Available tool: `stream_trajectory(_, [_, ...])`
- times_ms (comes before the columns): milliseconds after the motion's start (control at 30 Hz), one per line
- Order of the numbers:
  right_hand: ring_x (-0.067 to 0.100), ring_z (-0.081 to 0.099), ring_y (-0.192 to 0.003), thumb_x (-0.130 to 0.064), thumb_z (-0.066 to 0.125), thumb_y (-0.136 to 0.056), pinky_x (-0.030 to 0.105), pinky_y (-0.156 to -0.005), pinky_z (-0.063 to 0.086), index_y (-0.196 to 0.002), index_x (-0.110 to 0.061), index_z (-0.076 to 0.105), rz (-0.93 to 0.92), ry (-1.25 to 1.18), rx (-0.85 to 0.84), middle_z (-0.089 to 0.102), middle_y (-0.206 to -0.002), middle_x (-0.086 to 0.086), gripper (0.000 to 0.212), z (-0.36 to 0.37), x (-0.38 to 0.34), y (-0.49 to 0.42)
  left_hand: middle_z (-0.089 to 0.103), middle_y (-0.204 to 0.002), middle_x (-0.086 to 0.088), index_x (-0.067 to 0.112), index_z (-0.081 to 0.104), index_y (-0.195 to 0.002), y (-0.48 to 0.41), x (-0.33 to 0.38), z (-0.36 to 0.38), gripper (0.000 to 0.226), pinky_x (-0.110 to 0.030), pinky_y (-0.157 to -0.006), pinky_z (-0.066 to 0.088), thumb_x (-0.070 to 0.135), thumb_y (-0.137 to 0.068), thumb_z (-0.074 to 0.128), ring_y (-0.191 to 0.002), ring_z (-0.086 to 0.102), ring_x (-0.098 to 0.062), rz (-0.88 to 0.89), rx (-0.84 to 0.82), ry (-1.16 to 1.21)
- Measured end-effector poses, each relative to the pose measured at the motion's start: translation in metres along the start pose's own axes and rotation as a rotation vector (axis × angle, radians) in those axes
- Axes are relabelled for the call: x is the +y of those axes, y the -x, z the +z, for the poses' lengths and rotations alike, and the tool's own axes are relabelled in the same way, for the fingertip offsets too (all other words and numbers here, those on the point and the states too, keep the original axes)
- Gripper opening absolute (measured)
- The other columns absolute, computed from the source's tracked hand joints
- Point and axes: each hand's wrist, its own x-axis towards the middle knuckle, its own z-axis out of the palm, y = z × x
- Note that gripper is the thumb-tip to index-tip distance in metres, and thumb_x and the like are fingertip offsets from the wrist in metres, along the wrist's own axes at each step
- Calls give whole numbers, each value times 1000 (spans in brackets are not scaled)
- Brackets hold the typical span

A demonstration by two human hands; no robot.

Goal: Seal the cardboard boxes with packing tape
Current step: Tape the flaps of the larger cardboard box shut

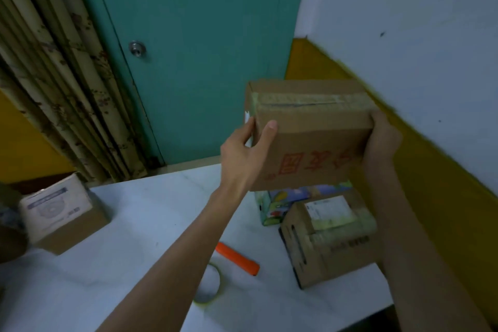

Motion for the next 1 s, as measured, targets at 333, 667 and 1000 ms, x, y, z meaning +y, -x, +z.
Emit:
stream_trajectory(333, [2, 38, -41, -25, 67, -88, 23, -43, 29, -59, -18, 38, 28, 49, 51, 39, -60, -5, 42, 2, 32, -60, 69, -130, 6, 19, 64, -136, -29, -48, 57, 77, -41, -109, 49, 72, -81, 66, -122, 63, -11, -130, 33, 59])
stream_trajectory(667, [13, 55, -66, -30, 67, -89, 34, -58, 39, -69, -19, 52, 73, 75, 48, 57, -75, -2, 27, -11, 75, -83, 61, -140, 12, 19, 50, -149, -28, -71, 77, 78, -34, -113, 45, 65, -88, 63, -130, 54, -2, -147, 17, 18])
stream_trajectory(1000, [28, 40, -134, -39, 47, -91, 41, -113, 34, -131, -8, 57, -584, 685, 226, 54, -138, 12, 52, 7, 85, -57, 55, -127, 16, 26, 53, -132, -21, -68, 32, 39, 4, -79, 36, 45, -98, 59, -114, 52, 1, -132, -11, -136])
